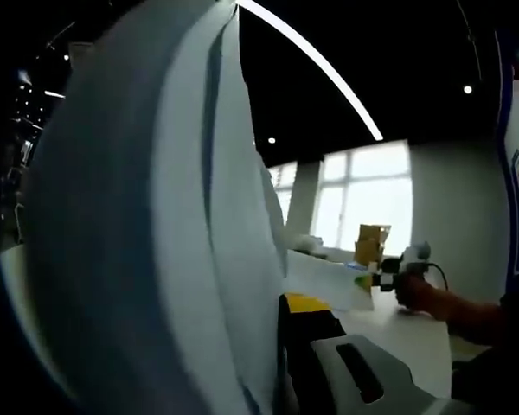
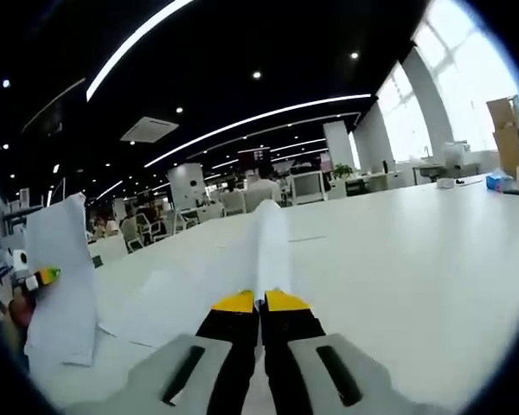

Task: Organize the stack of printing papers by aligning and flattening the scattered papers on the table

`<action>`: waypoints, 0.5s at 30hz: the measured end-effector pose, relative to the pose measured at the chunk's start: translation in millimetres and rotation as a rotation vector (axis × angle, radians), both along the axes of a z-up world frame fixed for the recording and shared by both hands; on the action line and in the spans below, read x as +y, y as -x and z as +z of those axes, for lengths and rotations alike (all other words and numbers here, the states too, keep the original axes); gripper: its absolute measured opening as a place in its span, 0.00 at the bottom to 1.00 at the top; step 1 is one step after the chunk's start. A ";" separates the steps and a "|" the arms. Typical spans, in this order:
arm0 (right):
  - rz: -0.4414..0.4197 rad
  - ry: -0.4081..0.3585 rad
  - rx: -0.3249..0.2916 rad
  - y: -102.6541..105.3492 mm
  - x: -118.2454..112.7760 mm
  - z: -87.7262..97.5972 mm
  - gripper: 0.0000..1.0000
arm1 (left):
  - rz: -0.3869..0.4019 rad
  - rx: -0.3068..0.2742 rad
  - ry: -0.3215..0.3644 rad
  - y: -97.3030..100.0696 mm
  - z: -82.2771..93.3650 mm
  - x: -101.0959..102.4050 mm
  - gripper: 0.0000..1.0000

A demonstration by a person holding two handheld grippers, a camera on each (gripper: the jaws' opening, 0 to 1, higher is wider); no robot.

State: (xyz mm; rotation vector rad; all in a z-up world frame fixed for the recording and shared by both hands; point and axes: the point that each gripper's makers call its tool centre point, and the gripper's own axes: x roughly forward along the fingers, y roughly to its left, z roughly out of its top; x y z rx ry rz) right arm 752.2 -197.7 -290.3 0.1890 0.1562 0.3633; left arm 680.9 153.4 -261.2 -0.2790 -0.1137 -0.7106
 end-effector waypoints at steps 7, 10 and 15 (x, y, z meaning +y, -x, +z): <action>-0.010 -0.030 -0.039 2.5 -2.8 10.2 0.00 | 0.003 0.004 -0.001 -0.7 -0.8 0.7 0.06; -0.008 -0.044 -0.049 2.9 -2.5 12.8 0.00 | 0.006 0.005 -0.002 -1.1 -1.2 1.2 0.06; -0.010 -0.053 -0.060 3.9 -2.7 15.5 0.00 | 0.010 0.005 -0.010 -1.7 -2.2 1.5 0.06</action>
